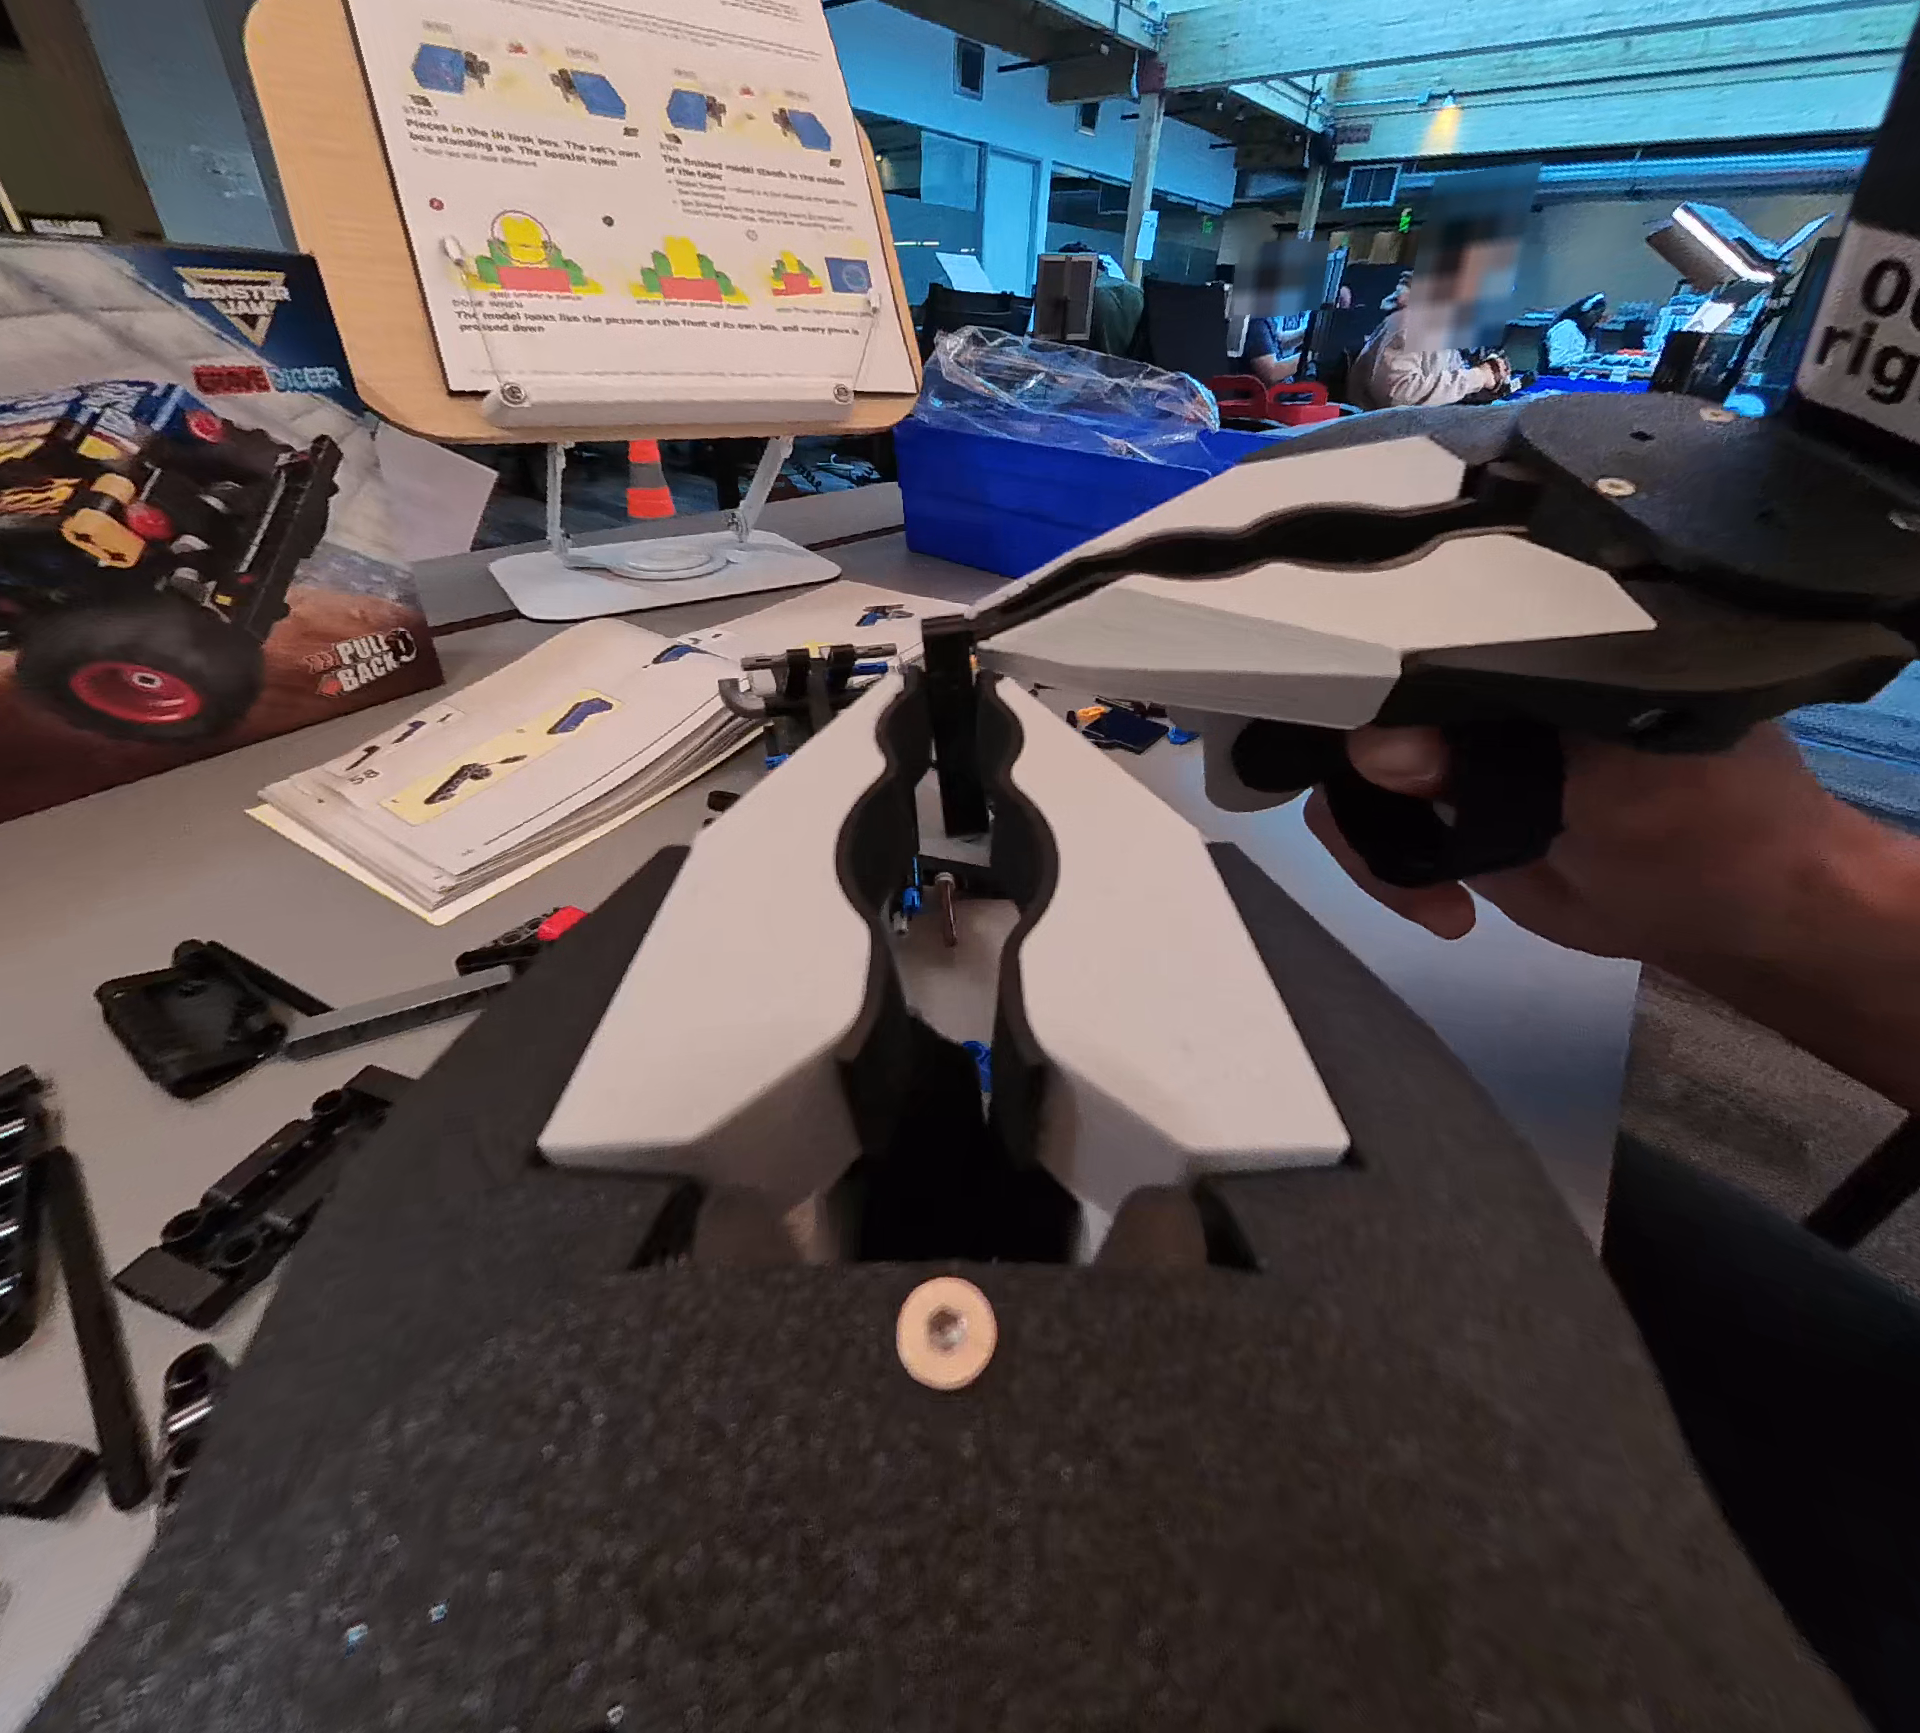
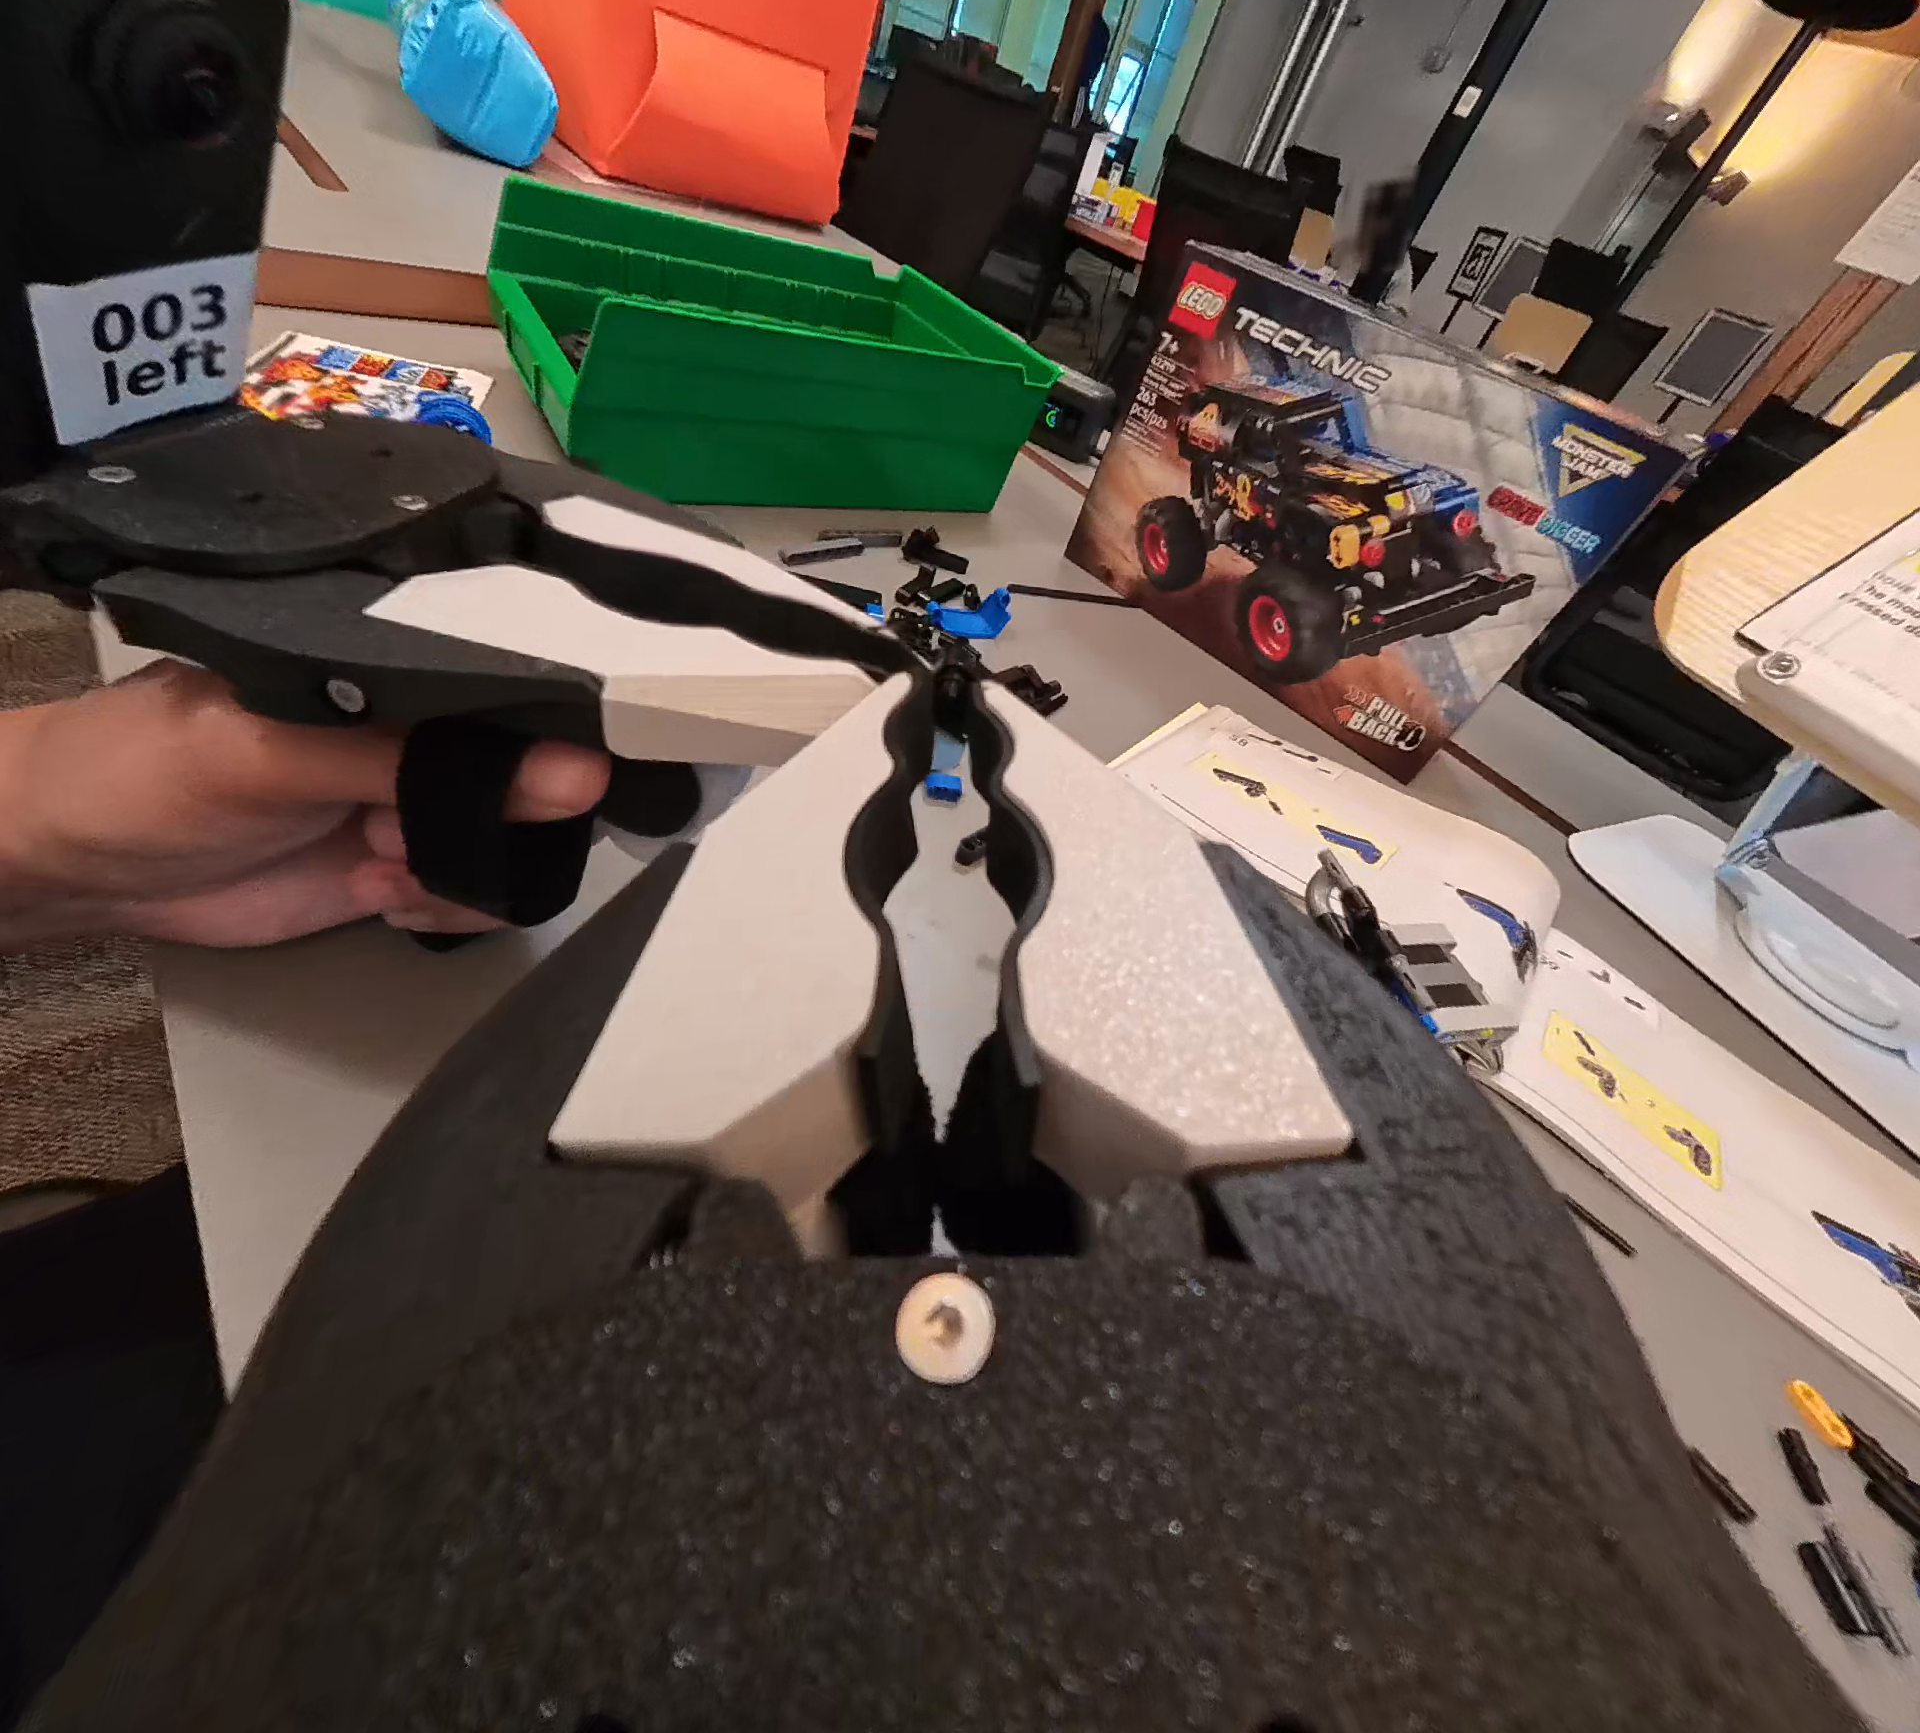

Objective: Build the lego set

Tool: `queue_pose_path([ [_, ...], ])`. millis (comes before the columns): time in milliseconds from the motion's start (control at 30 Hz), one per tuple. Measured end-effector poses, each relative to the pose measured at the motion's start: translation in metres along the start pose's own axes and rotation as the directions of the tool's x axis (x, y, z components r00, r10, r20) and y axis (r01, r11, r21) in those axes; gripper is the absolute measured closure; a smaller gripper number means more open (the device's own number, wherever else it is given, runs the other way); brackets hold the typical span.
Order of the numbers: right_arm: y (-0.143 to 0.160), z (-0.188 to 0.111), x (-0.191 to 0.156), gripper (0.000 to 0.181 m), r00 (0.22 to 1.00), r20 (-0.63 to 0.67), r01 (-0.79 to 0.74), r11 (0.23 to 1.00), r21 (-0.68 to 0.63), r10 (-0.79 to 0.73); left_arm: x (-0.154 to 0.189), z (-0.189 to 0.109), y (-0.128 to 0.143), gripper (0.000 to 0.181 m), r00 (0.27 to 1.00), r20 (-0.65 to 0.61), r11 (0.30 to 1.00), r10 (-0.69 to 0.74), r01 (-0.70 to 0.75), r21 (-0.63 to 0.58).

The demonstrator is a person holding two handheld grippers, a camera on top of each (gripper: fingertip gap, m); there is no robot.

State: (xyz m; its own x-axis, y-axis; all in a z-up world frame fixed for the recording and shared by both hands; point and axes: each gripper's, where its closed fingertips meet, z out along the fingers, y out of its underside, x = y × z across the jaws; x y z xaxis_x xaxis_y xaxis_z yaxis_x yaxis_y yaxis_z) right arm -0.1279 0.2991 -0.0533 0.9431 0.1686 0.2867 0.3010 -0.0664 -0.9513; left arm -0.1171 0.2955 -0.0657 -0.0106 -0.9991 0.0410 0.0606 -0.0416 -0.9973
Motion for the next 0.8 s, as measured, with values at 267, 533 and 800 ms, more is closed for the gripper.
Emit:
queue_pose_path([
  [267, -0.001, 0.002, 0.0, 0.176, 1.0, -0.019, 0.01, 1.0, 0.0, -0.01, -0.002, -0.001, -0.001, 0.175, 0.999, -0.018, 0.999, -0.047, 0.047, 0.007],
  [533, -0.018, -0.019, -0.002, 0.151, 0.924, 0.3, -0.263, 0.964, 0.049, 0.237, 0.006, -0.004, -0.005, 0.176, 0.991, -0.092, 0.995, -0.093, 0.095, 0.021],
  [800, -0.021, -0.051, -0.021, 0.139, 0.677, 0.681, -0.34, 0.939, -0.048, 0.28, 0.055, -0.016, -0.018, 0.175, 0.899, -0.411, 0.983, -0.148, 0.18, 0.04],
])
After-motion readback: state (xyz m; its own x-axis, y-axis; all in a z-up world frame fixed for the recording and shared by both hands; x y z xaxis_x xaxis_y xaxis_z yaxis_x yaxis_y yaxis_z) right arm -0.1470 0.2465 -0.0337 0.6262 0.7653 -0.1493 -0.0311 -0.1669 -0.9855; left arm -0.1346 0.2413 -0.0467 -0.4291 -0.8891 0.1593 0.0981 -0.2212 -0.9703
